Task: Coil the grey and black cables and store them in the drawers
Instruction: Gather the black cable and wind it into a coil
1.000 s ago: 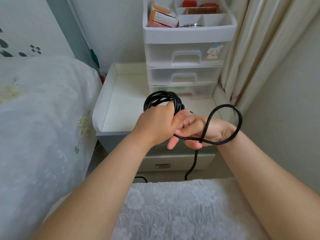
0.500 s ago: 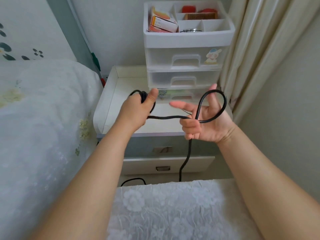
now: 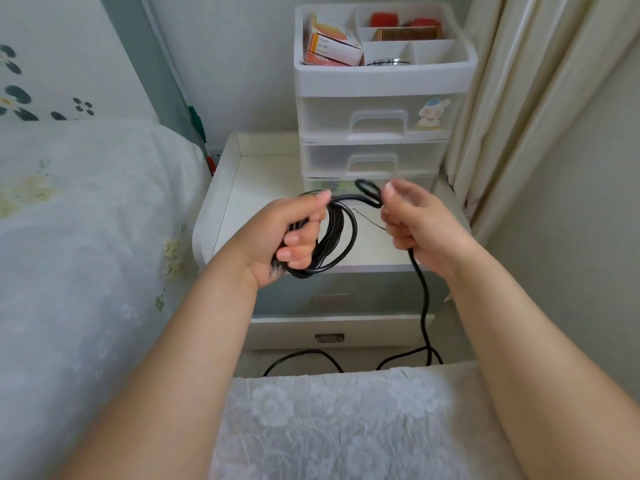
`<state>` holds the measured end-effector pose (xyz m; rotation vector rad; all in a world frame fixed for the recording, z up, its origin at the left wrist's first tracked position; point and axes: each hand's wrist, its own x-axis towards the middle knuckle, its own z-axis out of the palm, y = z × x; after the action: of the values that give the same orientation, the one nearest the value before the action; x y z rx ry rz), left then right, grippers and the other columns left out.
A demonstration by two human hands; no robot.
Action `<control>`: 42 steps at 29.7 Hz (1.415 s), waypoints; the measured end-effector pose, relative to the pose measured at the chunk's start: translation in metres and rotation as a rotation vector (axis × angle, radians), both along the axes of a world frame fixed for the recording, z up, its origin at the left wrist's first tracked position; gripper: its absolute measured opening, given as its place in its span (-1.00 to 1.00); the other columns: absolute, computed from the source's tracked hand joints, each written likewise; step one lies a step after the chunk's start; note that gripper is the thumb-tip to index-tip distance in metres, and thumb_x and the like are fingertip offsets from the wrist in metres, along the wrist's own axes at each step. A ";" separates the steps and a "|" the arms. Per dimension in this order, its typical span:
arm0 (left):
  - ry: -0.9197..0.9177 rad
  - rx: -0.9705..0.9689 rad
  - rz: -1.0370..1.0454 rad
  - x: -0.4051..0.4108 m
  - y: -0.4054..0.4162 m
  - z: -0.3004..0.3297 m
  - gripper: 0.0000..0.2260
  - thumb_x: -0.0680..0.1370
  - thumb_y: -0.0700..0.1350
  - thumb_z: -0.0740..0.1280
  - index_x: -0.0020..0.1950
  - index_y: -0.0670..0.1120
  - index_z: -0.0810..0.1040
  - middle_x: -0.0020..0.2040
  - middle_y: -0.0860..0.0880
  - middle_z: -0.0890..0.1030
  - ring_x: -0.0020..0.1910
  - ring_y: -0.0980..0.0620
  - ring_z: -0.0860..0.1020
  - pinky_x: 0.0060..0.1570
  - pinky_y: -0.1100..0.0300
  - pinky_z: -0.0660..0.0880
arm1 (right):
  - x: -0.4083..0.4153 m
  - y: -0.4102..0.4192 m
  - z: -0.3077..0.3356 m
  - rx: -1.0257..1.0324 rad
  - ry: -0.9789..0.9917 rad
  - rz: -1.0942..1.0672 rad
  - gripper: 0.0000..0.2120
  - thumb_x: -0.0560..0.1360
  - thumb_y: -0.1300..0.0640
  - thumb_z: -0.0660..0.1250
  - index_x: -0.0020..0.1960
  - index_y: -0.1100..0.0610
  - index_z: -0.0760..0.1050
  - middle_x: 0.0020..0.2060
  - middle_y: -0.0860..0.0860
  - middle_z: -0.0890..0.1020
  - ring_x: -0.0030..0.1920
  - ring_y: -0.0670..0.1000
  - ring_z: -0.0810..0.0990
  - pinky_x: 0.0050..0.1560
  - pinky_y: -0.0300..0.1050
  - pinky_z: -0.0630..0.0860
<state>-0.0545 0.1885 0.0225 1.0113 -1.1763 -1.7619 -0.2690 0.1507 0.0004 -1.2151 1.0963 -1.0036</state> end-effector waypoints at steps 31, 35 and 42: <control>0.591 0.114 0.566 0.004 -0.012 0.006 -0.61 0.53 0.15 0.31 -0.39 -0.02 0.30 -0.62 0.09 0.19 -0.69 0.15 0.14 -0.65 0.31 0.11 | 0.080 0.061 -0.025 -0.281 0.293 0.318 -0.75 0.56 0.07 0.28 0.23 0.03 0.48 0.18 -0.13 0.58 0.24 -0.18 0.48 0.29 -0.23 0.36; 0.558 0.064 0.643 0.004 -0.012 0.008 -0.60 0.53 0.17 0.30 -0.39 -0.02 0.31 -0.61 0.09 0.19 -0.67 0.15 0.13 -0.62 0.29 0.08 | 0.088 0.067 -0.027 -0.195 0.033 0.289 -0.78 0.65 0.11 0.08 0.12 0.05 0.49 0.08 -0.08 0.63 0.21 -0.10 0.55 0.27 -0.17 0.43; 0.341 0.045 0.400 0.005 -0.006 0.005 -0.56 0.50 0.30 0.19 -0.36 -0.01 0.33 -0.61 0.09 0.20 -0.68 0.16 0.12 -0.65 0.30 0.09 | 0.054 0.035 0.002 -0.026 -0.389 -0.219 -0.76 0.61 0.21 -0.03 -0.17 0.09 0.33 -0.54 -0.05 0.30 -0.54 -0.07 0.23 -0.51 -0.24 0.21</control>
<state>-0.0491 0.1820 0.0276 0.8578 -0.6714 -1.5639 -0.2153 0.1854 0.0024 -0.8811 0.9198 -1.3607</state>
